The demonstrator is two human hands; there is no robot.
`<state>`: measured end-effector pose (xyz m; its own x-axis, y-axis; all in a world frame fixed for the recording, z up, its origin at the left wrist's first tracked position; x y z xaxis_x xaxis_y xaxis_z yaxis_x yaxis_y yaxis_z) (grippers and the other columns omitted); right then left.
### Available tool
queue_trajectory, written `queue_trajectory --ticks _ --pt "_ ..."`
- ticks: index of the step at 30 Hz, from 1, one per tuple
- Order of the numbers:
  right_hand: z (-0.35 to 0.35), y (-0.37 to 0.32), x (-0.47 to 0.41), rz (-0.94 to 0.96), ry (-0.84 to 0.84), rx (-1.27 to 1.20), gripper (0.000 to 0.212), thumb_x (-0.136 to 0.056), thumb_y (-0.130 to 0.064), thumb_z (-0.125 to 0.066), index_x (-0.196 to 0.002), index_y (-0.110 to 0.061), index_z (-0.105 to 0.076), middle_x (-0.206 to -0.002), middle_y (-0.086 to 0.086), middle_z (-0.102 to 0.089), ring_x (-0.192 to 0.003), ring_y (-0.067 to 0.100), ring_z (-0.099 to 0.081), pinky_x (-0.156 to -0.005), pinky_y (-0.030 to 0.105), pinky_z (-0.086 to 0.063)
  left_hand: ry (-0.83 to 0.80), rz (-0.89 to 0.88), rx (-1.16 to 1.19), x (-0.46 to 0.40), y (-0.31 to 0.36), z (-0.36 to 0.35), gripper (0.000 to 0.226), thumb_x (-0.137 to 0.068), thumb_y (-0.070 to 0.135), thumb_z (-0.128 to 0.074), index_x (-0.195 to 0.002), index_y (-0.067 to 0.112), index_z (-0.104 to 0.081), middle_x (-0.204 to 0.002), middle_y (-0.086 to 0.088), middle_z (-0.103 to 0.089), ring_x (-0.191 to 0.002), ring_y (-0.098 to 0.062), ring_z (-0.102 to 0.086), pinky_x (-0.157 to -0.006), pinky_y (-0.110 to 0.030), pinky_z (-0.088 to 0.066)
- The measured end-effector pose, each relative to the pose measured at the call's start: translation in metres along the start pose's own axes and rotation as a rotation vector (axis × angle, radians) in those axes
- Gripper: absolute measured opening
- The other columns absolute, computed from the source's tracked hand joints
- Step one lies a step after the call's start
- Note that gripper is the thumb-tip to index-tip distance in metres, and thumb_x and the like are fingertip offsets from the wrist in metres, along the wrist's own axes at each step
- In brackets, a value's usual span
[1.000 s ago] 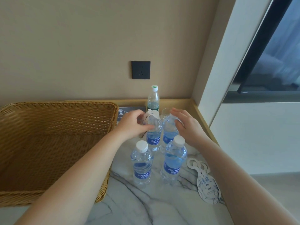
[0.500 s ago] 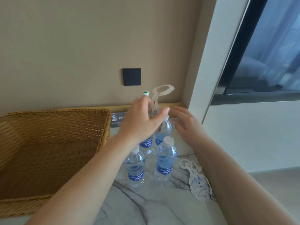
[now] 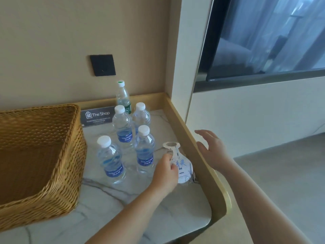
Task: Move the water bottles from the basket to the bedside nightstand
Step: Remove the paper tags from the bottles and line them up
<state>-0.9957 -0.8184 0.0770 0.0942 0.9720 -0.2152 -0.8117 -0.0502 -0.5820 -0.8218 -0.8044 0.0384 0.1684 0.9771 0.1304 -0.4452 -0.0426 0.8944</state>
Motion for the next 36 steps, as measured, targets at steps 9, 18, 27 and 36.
queue_trajectory --ticks 9,18,27,36 --pt "-0.006 0.015 0.023 -0.026 -0.063 -0.058 0.040 -0.096 -0.021 -0.048 -0.136 -0.019 -0.049 -0.140 -0.003 -0.047 -0.125 0.015 -0.047 -0.103 0.029 -0.039 0.025 0.045 -0.195 -0.040 -0.052 -0.041 0.041 -0.093 0.011 -0.055 -0.133 0.009 -0.049 -0.132 -0.009 -0.055 -0.121 -0.024 -0.053 -0.096 -0.028 -0.040" --pt "-0.014 0.022 0.028 -0.031 -0.073 -0.106 0.040 -0.094 -0.018 -0.051 -0.134 -0.018 -0.051 -0.140 -0.004 -0.046 -0.106 0.011 -0.056 -0.094 0.028 -0.044 -0.159 -0.241 -0.863 -0.022 -0.080 -0.070 0.061 -0.096 0.033 -0.040 -0.150 0.010 -0.022 -0.159 -0.013 -0.016 -0.147 -0.027 -0.009 -0.116 -0.041 -0.009" --pt "-0.027 0.015 0.030 0.013 -0.083 -0.092 0.043 -0.093 -0.016 -0.053 -0.135 -0.019 -0.049 -0.136 -0.005 -0.049 -0.113 0.005 -0.047 -0.094 0.016 -0.032 -0.016 -0.338 -0.873 -0.011 -0.067 -0.052 0.064 -0.095 0.036 -0.044 -0.150 0.013 -0.021 -0.160 -0.011 -0.014 -0.148 -0.026 -0.004 -0.118 -0.044 -0.005" --pt "-0.050 -0.025 0.029 0.121 -0.046 -0.099 0.042 -0.090 -0.011 -0.057 -0.132 -0.014 -0.054 -0.134 0.001 -0.052 -0.118 0.015 -0.051 -0.097 0.021 -0.034 0.372 -0.588 -0.541 0.051 -0.017 0.037 0.023 -0.088 0.020 -0.056 -0.107 0.008 -0.062 -0.102 -0.006 -0.059 -0.093 -0.025 -0.057 -0.081 -0.038 -0.047"
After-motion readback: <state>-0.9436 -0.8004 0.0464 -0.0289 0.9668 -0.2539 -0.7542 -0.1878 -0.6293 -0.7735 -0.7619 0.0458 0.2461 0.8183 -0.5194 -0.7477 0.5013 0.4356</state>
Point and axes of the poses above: each hand's wrist, its own x-axis away from the middle knuckle, its own z-axis out of the back of the hand, y = z × x, the point moved 2 cm from there along -x, towards the middle knuckle
